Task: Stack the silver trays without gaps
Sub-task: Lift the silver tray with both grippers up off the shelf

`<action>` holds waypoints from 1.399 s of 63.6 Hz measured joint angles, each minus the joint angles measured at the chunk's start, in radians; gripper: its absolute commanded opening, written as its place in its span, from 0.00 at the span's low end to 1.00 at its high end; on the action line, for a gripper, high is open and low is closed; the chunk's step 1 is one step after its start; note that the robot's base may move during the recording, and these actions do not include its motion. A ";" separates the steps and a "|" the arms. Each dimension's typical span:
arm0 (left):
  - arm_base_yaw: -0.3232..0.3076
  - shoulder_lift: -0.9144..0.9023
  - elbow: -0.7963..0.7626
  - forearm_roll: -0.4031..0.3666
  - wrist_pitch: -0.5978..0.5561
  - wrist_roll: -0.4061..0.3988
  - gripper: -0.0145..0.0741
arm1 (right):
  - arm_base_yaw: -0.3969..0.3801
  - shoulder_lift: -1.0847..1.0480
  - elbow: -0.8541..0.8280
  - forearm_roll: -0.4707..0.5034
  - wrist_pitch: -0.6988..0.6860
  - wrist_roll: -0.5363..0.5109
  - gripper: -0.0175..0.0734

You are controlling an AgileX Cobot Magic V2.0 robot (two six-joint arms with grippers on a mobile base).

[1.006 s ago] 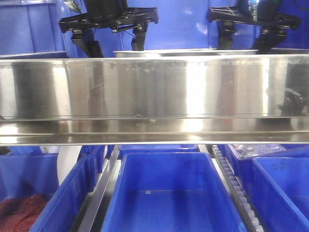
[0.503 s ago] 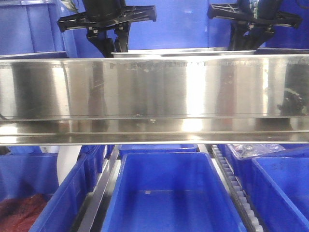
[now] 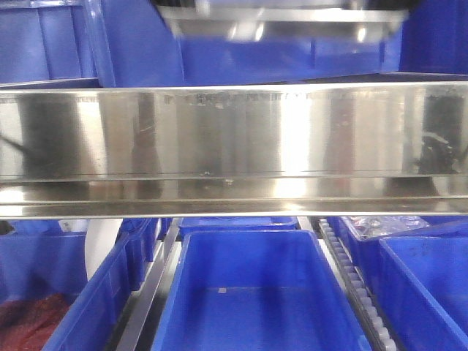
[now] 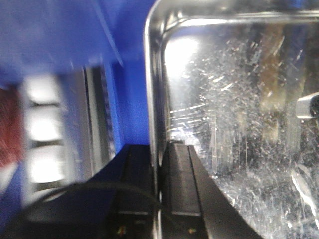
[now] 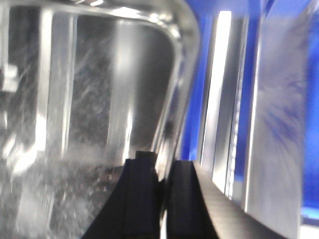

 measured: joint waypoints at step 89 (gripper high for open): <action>-0.004 -0.492 0.643 -0.008 -0.019 -0.021 0.12 | 0.264 -0.173 0.111 -0.085 0.100 0.122 0.26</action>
